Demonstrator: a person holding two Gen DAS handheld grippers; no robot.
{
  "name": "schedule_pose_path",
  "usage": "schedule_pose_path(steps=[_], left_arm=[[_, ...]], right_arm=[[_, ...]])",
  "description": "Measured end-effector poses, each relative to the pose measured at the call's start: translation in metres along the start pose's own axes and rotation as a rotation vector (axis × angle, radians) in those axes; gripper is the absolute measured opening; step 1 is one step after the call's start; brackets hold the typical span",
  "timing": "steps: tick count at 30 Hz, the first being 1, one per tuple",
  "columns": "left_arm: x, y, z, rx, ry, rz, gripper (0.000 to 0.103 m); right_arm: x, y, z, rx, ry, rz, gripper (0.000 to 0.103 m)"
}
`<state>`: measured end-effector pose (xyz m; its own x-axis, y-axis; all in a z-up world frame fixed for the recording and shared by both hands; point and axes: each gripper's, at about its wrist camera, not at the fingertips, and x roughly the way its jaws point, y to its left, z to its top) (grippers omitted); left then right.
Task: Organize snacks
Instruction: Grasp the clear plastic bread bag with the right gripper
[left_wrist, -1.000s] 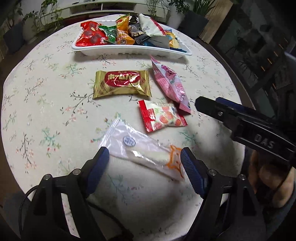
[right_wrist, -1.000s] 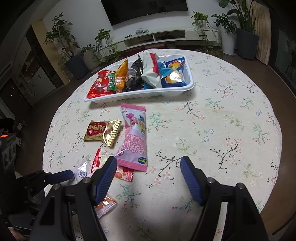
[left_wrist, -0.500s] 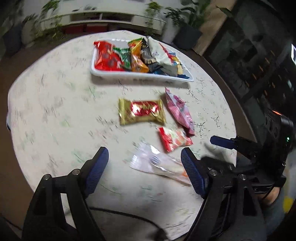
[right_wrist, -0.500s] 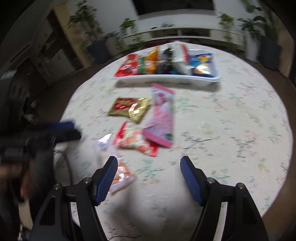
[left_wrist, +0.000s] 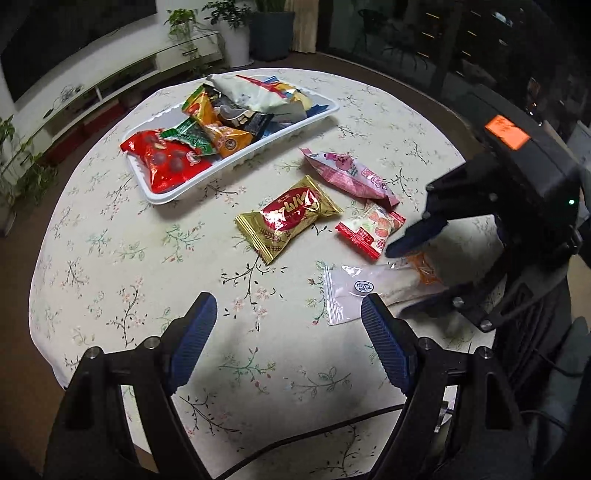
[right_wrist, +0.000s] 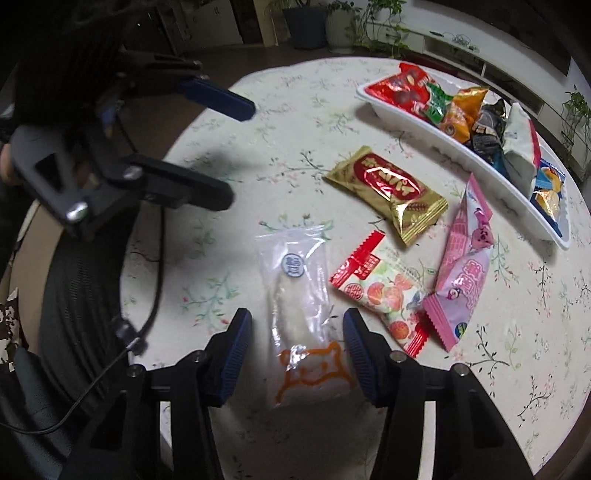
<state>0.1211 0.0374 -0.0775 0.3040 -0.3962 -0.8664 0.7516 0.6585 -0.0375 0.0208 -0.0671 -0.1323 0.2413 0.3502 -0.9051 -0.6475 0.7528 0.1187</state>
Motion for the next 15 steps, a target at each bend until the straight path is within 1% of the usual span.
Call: schedule_pose_path(steps=[1, 4, 6, 7, 8, 10, 11, 15], left_arm=[[0.001, -0.001, 0.002, 0.009, 0.002, -0.004, 0.080], [0.004, 0.000, 0.010, 0.045, 0.002, -0.018, 0.080], [0.003, -0.001, 0.018, 0.078, -0.009, -0.046, 0.080], [0.002, -0.002, 0.021, 0.091, -0.014, -0.057, 0.080], [0.002, -0.003, 0.026, 0.111, -0.016, -0.065, 0.080], [0.005, -0.007, 0.033, 0.152, -0.012, -0.055, 0.079], [0.007, -0.009, 0.036, 0.168, -0.007, -0.049, 0.079], [0.022, -0.014, 0.048, 0.226, 0.034, -0.060, 0.079]], right_arm=[[0.001, 0.001, 0.002, -0.009, -0.001, -0.006, 0.056], [0.007, 0.006, 0.011, -0.048, 0.038, -0.033, 0.056], [0.011, 0.010, 0.015, -0.079, 0.065, -0.059, 0.053], [0.013, 0.012, 0.017, -0.089, 0.077, -0.065, 0.050], [0.013, 0.012, 0.018, -0.091, 0.089, -0.063, 0.043], [0.013, 0.012, 0.018, -0.092, 0.106, -0.067, 0.033], [0.013, 0.012, 0.017, -0.093, 0.113, -0.068, 0.030], [0.009, 0.015, 0.011, -0.092, 0.133, -0.062, 0.027]])
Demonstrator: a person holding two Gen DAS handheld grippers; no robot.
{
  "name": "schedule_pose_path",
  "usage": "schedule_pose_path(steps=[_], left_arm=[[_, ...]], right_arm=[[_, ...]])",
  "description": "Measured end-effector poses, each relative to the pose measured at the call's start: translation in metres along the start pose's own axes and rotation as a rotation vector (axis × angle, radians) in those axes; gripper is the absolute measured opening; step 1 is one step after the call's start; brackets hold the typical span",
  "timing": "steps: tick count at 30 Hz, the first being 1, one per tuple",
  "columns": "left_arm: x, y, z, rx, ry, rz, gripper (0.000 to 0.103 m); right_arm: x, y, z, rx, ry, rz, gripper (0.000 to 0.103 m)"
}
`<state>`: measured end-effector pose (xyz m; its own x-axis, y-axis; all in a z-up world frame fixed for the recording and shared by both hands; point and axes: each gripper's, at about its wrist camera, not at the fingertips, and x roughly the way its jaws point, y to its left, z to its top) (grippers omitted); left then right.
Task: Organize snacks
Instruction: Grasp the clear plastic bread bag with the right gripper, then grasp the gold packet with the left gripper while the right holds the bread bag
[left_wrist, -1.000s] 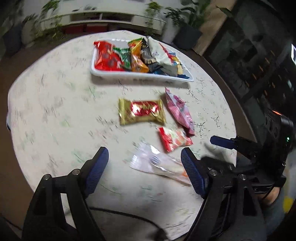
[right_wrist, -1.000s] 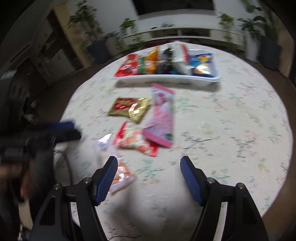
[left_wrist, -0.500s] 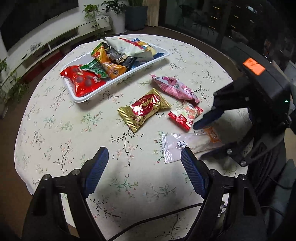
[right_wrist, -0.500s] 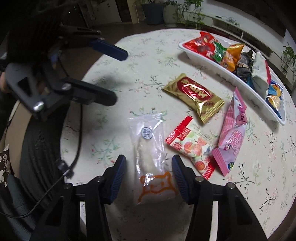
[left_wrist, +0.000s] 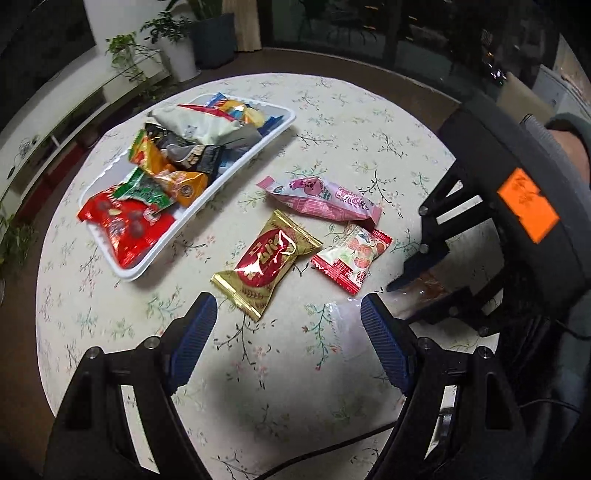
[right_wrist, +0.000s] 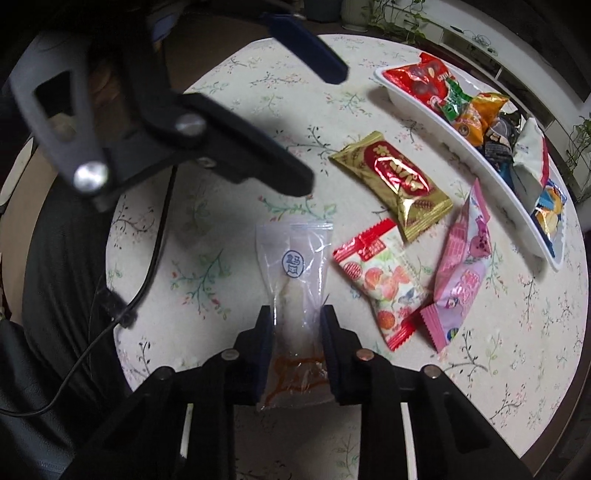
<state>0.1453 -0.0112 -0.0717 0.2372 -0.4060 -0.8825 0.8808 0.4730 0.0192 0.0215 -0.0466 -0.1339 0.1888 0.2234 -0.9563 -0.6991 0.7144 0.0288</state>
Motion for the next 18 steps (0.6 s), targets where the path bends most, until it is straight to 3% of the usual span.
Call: schedule_pose_path(steps=[6, 8, 14, 16, 18], left_arm=[[0.024, 0.005, 0.025, 0.084, 0.052, -0.021, 0.079], [0.037, 0.010, 0.033, 0.101, 0.093, -0.017, 0.074], [0.067, 0.014, 0.039, 0.136, 0.161, -0.012, 0.073], [0.075, 0.016, 0.037, 0.132, 0.191, -0.016, 0.061], [0.082, 0.018, 0.034, 0.128, 0.218, -0.012, 0.057]], right_arm=[[-0.008, -0.005, -0.023, 0.037, -0.005, 0.054, 0.025], [-0.012, -0.010, -0.033, 0.056, -0.014, 0.064, 0.025], [-0.020, -0.022, -0.053, 0.070, -0.034, 0.089, 0.025], [-0.024, -0.023, -0.059, 0.072, -0.038, 0.095, 0.025], [-0.024, -0.022, -0.061, 0.072, -0.040, 0.100, 0.025]])
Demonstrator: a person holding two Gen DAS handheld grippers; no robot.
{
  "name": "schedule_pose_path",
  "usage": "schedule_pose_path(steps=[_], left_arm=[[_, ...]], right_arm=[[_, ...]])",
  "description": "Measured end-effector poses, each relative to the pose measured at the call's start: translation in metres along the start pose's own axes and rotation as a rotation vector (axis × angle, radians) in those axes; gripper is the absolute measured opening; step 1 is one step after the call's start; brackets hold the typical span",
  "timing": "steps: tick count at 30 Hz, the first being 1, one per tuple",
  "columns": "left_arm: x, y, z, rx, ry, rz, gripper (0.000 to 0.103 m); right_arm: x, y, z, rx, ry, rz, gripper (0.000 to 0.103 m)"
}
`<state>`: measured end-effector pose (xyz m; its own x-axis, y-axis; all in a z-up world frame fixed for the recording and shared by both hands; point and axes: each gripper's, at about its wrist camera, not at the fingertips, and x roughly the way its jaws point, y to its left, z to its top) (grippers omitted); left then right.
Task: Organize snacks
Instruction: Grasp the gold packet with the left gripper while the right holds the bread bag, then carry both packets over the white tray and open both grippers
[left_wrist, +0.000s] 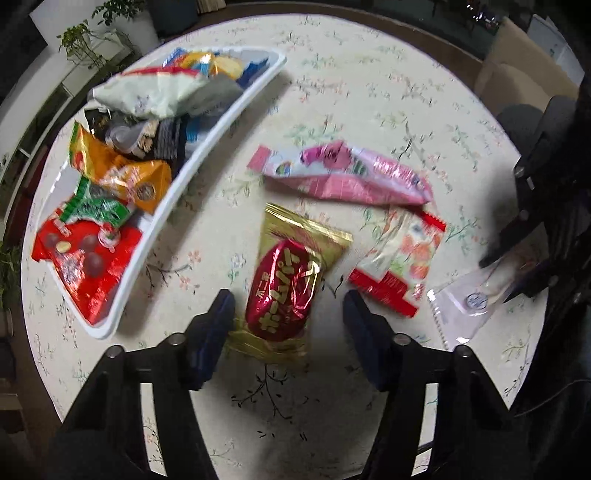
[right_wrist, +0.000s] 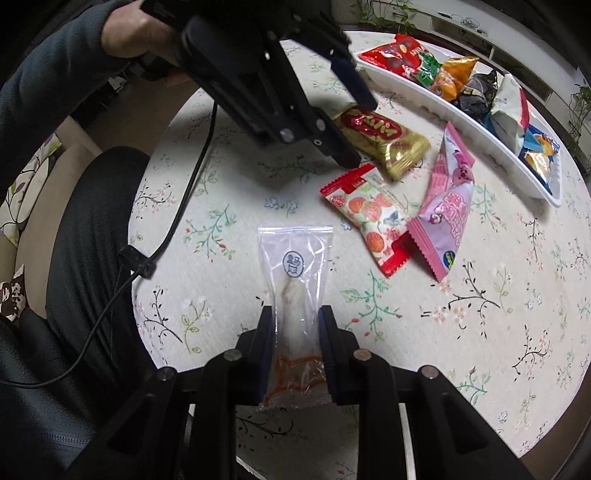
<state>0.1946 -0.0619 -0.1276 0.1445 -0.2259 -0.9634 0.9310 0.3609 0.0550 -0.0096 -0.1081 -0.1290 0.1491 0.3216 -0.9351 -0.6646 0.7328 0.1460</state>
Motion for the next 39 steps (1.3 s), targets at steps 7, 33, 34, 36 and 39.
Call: schedule_pose_path(steps=[7, 33, 34, 36, 39], left_arm=[[0.002, 0.012, 0.002, -0.096, 0.006, -0.031, 0.043], [-0.104, 0.061, -0.075, -0.683, -0.415, -0.098, 0.029], [-0.108, 0.070, -0.073, -0.706, -0.434, -0.099, 0.029], [-0.118, 0.090, -0.069, -0.751, -0.466, -0.081, 0.029], [-0.124, 0.112, -0.059, -0.805, -0.498, -0.060, 0.029]], right_arm=[[0.006, 0.004, 0.007, 0.004, 0.010, -0.017, 0.026], [-0.067, -0.033, 0.018, 0.287, -0.272, -0.016, 0.023], [-0.075, -0.043, 0.023, 0.310, -0.299, -0.016, 0.023], [-0.091, -0.062, 0.034, 0.354, -0.351, -0.030, 0.023], [-0.108, -0.092, 0.059, 0.425, -0.424, -0.050, 0.023]])
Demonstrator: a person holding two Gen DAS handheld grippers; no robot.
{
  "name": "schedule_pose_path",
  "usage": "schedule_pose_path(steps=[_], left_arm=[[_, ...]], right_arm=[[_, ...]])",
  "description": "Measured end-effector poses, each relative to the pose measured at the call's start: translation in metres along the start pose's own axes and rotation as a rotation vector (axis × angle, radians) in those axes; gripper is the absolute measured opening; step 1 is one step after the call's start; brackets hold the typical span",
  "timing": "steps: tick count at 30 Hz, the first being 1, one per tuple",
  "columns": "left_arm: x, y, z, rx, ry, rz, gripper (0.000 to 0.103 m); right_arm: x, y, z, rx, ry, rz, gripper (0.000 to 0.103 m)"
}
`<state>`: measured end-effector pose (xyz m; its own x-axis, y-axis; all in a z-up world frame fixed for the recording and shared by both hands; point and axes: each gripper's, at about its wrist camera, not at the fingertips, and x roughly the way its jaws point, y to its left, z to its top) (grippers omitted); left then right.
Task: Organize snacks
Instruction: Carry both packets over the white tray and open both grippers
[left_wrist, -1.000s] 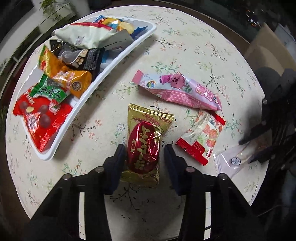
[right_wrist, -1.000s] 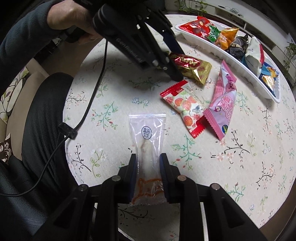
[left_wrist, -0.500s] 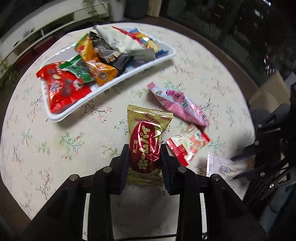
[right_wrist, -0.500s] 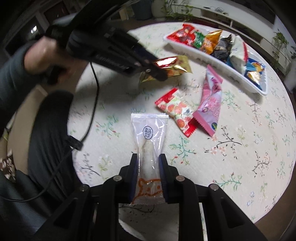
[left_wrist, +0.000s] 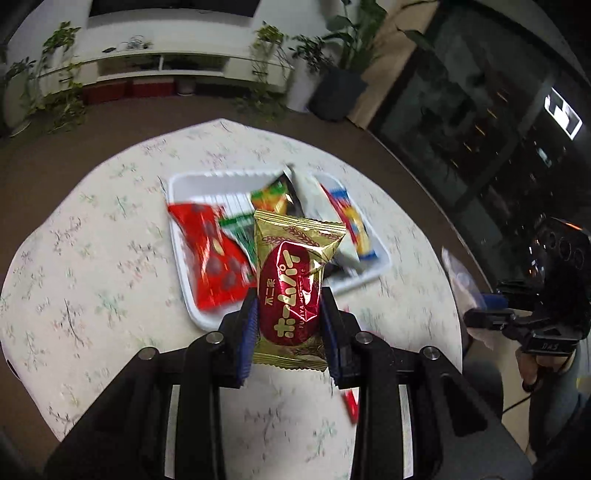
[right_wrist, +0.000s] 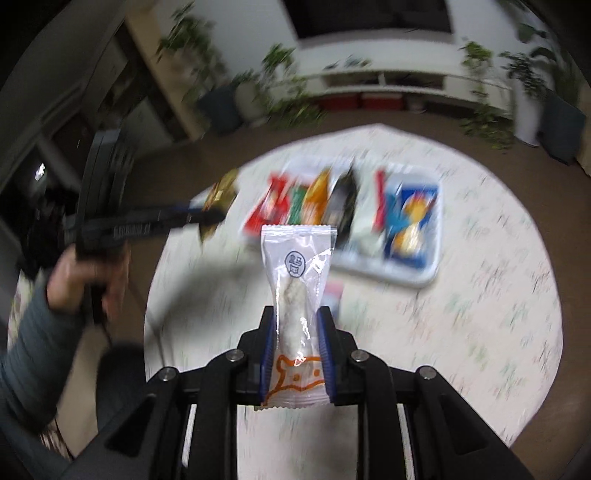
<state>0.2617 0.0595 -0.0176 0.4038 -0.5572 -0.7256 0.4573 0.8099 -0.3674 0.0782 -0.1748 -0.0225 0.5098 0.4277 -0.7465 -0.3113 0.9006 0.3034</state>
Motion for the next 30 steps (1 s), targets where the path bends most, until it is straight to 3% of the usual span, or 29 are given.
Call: schedule_pose_path(steps=[5, 10, 21, 30], left_arm=[[0.020, -0.004, 0.037, -0.018, -0.037, 0.065, 0.029], [0.050, -0.001, 0.059, -0.035, -0.030, 0.097, 0.029], [0.117, 0.003, 0.056, -0.024, 0.041, 0.133, 0.029], [0.133, -0.001, 0.048, -0.005, 0.046, 0.141, 0.030]], right_arm=[[0.022, -0.021, 0.056, 0.085, -0.077, -0.040, 0.023], [0.076, -0.035, 0.087, 0.126, -0.050, -0.084, 0.023], [0.132, -0.039, 0.095, 0.111, 0.016, -0.138, 0.024], [0.145, -0.047, 0.092, 0.107, 0.014, -0.170, 0.028]])
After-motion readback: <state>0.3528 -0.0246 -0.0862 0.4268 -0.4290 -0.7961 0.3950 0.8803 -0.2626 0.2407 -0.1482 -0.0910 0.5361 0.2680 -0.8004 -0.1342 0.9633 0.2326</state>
